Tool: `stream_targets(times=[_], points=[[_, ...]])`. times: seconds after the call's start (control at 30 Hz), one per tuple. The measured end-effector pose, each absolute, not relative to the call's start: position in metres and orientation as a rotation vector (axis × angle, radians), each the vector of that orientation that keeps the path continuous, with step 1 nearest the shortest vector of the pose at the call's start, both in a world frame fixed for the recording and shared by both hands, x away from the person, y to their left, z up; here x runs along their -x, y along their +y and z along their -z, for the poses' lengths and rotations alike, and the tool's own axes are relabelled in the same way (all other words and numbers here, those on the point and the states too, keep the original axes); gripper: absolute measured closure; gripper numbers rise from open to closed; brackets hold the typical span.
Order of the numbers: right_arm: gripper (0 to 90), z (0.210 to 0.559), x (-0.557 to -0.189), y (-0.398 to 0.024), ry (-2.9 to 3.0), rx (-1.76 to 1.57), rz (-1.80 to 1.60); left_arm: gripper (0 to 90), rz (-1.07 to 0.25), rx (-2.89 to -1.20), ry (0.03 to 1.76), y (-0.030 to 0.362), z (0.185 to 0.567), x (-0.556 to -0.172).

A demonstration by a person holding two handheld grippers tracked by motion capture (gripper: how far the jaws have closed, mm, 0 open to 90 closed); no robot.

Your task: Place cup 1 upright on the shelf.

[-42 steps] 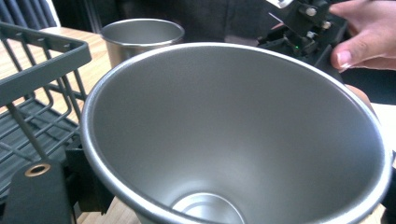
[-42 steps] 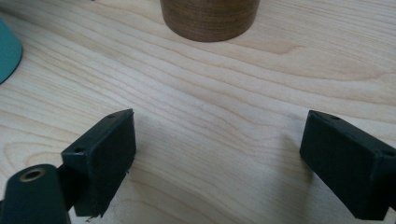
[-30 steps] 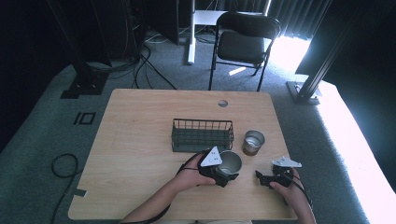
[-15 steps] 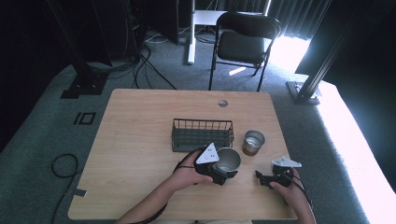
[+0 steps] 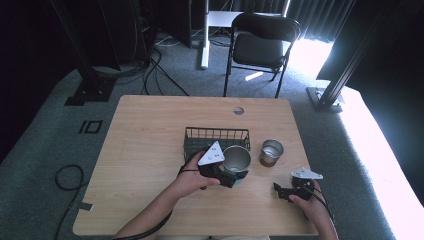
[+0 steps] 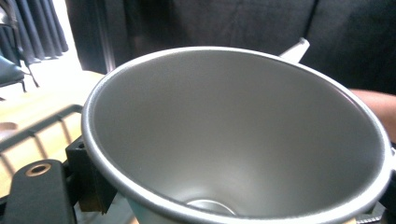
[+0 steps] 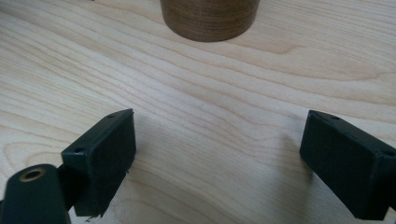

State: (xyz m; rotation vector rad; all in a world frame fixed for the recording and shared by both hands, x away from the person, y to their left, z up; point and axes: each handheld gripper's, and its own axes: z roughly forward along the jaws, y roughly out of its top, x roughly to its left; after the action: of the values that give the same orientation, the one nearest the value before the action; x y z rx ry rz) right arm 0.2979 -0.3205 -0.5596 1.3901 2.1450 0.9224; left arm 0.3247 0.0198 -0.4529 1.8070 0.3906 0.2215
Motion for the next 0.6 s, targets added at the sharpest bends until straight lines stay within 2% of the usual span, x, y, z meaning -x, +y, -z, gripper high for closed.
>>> stream_targets(times=[0.27,0.6], points=[[10.2,0.560,-0.298,-0.321,2.146,-1.390,-0.921,14.3,-0.265,-1.777,0.419,0.031,0.436,-0.335],[10.2,0.560,-0.298,-0.321,2.145,-1.391,-0.922,14.3,-0.421,-1.711,0.516,0.051,0.411,-0.356]])
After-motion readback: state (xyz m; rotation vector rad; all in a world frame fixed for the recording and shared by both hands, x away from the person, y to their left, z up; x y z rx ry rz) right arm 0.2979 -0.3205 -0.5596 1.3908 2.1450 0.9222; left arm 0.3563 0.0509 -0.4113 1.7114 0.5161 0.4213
